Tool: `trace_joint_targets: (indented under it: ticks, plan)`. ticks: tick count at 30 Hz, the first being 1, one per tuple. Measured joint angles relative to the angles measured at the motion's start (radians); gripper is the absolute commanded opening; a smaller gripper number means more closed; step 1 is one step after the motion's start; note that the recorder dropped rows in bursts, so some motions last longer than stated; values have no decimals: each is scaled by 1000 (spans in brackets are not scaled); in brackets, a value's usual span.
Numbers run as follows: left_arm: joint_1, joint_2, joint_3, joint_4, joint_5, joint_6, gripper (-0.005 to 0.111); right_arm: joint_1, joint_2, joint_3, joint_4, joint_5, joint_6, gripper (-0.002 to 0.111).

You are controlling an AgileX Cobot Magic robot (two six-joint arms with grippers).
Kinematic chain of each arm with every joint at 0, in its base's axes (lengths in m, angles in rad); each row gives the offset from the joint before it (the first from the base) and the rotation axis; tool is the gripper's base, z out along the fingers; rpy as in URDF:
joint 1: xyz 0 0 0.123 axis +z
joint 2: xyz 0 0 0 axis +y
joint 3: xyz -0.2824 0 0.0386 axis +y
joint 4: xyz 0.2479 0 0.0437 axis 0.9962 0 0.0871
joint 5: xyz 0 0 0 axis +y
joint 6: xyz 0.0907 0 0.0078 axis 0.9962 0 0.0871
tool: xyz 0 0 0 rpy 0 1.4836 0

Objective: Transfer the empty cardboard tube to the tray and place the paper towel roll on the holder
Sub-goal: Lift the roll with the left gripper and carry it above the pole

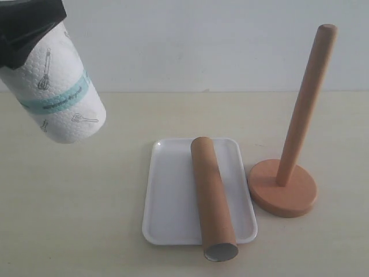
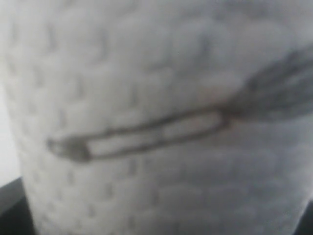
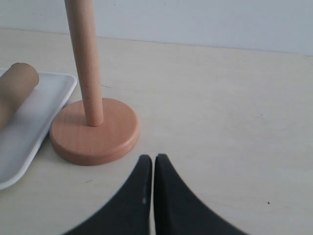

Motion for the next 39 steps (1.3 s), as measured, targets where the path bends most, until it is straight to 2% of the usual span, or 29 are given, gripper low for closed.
trace_joint_targets:
  ticks: [5,8,11,18,25,32,33,39]
  plan:
    - [-25,-8,-69,209,27,-232,4,0,0,0,0,0,0,1]
    - [-78,7,-154,289,38,-324,4,0,0,0,0,0,0,1]
    - [-158,43,-248,316,72,-357,4,0,0,0,0,0,0,1]
    - [-395,206,-408,324,206,-362,4,0,0,0,0,0,0,1]
    - [-558,391,-593,327,317,-352,4,0,0,0,0,0,0,1]
    - [-636,553,-831,327,389,-351,4,0,0,0,0,0,0,1]
    - [-646,589,-894,327,412,-348,4,0,0,0,0,0,0,1]
    - [-650,662,-1122,322,479,-361,4,0,0,0,2,0,0,1]
